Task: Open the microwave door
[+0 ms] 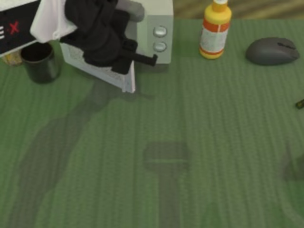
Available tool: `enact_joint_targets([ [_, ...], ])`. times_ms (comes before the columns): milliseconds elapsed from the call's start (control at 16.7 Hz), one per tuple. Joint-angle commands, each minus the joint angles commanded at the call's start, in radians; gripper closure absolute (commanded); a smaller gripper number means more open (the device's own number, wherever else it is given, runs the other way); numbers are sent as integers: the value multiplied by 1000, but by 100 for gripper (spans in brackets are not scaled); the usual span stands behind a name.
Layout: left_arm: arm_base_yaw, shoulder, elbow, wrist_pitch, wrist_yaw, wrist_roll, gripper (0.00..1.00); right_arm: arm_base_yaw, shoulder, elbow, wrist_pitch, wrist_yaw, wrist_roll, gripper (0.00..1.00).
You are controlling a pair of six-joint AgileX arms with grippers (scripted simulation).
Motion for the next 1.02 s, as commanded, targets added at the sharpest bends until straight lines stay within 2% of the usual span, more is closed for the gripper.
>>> enact_joint_targets([
  [240, -1, -8, -9, 3, 14, 11, 100, 0, 0, 0, 0, 0, 0, 0],
  [600, 40, -65, -84, 16, 74, 126, 100, 0, 0, 0, 0, 0, 0, 0],
  [1020, 41, -67, -85, 17, 75, 128, 100, 0, 0, 0, 0, 0, 0, 0],
])
